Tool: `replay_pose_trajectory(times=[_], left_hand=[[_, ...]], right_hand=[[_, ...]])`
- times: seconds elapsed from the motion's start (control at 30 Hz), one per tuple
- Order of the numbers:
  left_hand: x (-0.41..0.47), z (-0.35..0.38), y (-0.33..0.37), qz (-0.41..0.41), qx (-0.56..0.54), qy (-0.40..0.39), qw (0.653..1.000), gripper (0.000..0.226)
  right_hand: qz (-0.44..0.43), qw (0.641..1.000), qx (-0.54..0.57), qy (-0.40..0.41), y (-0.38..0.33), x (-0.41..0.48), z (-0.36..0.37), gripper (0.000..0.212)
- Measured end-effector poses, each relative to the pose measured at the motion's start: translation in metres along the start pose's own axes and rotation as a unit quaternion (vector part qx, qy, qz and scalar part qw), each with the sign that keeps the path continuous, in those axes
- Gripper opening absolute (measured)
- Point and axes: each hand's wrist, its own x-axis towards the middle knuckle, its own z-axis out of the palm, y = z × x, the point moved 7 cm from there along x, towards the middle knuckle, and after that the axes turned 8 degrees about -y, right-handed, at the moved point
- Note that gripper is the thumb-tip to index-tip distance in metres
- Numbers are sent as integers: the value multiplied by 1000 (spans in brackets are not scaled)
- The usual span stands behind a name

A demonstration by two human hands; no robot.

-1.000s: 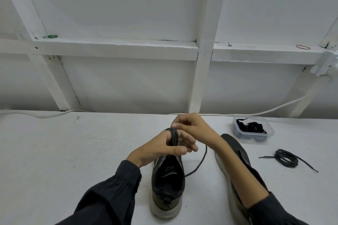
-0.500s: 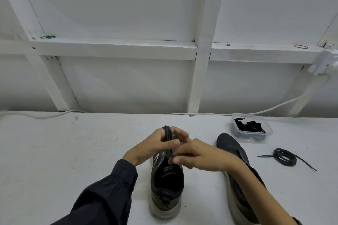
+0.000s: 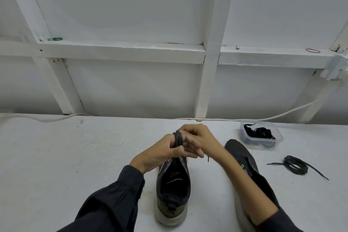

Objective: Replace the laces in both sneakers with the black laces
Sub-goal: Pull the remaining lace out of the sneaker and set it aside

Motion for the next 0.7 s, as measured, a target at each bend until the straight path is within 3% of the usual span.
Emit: replay_pose_trajectory(times=[0.17,0.3,0.4,0.57,0.7], left_hand=[[-1,-8,4,7,-19,25,999,82],[-2,-21,0,13,-7,64,998,81],[-3,-28,-7,1,1,79,997,80],[-5,-28,-19,-27,4,104,994,89],[-3,-18,-18,-24,-5,90,996,90]], right_hand=[[29,996,52,-58,19,-24,39,18],[20,989,-60,-130,10,-37,45,19],[19,985,-109,-132,-3,-42,32,17],[20,975,-212,-71,-26,-37,4,14],[42,978,-199,43,-25,-31,-12,11]])
